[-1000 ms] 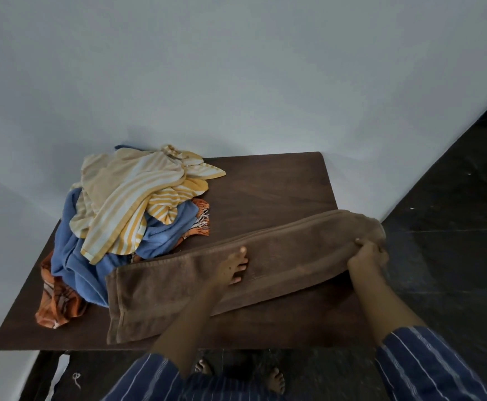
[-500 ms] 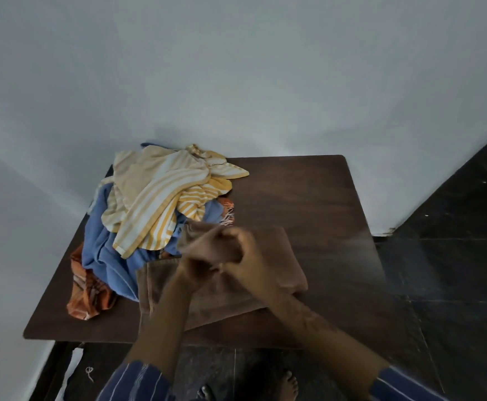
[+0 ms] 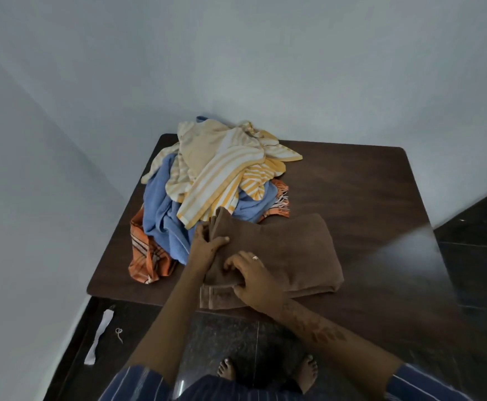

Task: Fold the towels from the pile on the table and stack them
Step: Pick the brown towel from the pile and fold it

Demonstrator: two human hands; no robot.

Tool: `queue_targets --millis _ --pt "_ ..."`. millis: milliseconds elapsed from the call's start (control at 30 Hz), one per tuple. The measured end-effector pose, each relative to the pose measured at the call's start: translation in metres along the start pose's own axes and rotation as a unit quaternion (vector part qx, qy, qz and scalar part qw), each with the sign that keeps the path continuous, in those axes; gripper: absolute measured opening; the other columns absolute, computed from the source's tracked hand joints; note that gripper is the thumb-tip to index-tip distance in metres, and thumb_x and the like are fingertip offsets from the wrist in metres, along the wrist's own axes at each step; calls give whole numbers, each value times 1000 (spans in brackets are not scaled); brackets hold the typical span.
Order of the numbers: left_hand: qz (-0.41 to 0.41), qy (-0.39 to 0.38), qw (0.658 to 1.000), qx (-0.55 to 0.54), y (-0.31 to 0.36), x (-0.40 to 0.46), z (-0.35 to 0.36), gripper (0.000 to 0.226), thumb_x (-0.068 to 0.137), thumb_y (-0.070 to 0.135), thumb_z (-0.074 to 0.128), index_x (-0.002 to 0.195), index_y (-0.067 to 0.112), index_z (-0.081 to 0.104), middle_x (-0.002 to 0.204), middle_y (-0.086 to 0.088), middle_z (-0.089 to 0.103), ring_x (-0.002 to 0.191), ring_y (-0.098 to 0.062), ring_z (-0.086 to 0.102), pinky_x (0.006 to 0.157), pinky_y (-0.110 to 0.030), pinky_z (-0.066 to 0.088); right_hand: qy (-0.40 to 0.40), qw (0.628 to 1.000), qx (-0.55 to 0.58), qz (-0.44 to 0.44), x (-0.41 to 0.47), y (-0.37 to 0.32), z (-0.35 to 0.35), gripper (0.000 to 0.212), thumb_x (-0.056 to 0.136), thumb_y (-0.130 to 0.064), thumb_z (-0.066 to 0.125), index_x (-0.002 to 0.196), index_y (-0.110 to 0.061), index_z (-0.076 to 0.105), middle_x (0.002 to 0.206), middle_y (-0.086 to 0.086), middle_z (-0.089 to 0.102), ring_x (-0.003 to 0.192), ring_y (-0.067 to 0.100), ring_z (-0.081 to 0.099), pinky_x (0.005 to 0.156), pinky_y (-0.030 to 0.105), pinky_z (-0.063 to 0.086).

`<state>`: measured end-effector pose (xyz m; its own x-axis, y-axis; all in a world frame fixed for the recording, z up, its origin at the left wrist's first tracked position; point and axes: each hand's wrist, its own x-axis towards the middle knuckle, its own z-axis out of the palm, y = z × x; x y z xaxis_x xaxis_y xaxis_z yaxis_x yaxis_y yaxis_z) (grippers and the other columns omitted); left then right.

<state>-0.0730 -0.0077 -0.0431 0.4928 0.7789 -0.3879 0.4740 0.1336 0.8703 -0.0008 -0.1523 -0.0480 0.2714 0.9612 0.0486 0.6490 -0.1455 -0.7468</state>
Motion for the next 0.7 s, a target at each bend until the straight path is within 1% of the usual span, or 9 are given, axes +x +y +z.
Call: queue_targets --millis 133,167,233,300,333,467,533,633,700 --pt "-38 -2 992 121 -39 -8 -27 57 86 4 60 136 4 33 129 -18 48 112 -33 51 80 -32 41 -176 984 3 36 4 5 11 42 81 -26 69 120 -12 59 121 5 57 113 20 52 101 35 38" --pt "-42 12 990 137 -44 -14 -26 60 85 4 58 138 5 31 133 -18 46 115 -34 49 83 -33 41 -141 988 -20 58 5 8 10 45 85 -28 66 126 -12 56 128 7 55 120 22 49 106 37 35" --pt "5 105 983 151 -40 -25 -16 63 85 4 55 142 7 28 139 -17 40 123 -33 45 94 -40 41 50 989 -103 91 10 16 2 43 91 -26 57 130 -7 53 132 14 54 125 30 48 109 39 31" --pt "89 196 950 225 -31 -30 -2 62 88 11 53 144 8 27 144 -17 35 132 -34 36 105 -45 35 206 944 -220 132 11 37 -13 45 91 -29 51 127 -3 53 131 18 54 125 34 49 108 45 31" --pt "134 191 934 272 -28 -29 6 61 91 19 51 146 8 26 147 -17 32 136 -33 31 110 -47 29 227 920 -269 173 8 54 -21 50 91 -35 47 130 -3 49 136 19 49 129 34 44 111 49 27" --pt "292 -22 818 495 -58 -23 34 66 95 56 28 148 17 26 156 -5 20 143 -27 23 116 -47 3 47 888 -311 335 -25 113 -37 94 84 -71 7 149 -4 18 156 20 15 145 33 12 114 56 8" --pt "274 -95 782 552 -84 -17 37 71 95 63 15 146 17 29 154 -5 26 139 -27 33 114 -45 1 7 897 -285 339 -30 122 -41 87 89 -69 17 151 -9 4 159 15 2 147 29 0 115 53 8" --pt "242 -118 777 570 -87 -11 40 73 94 64 8 145 16 31 149 -7 38 137 -27 37 115 -45 2 139 920 -107 350 -29 115 -54 75 95 -50 41 151 -11 11 158 12 9 146 26 9 116 46 15" --pt "241 -115 779 568 -84 -12 38 74 94 65 9 144 15 32 149 -8 38 138 -26 34 114 -46 4 245 887 21 390 -33 117 -63 71 92 -42 53 147 -6 26 151 15 29 140 30 28 114 46 26"
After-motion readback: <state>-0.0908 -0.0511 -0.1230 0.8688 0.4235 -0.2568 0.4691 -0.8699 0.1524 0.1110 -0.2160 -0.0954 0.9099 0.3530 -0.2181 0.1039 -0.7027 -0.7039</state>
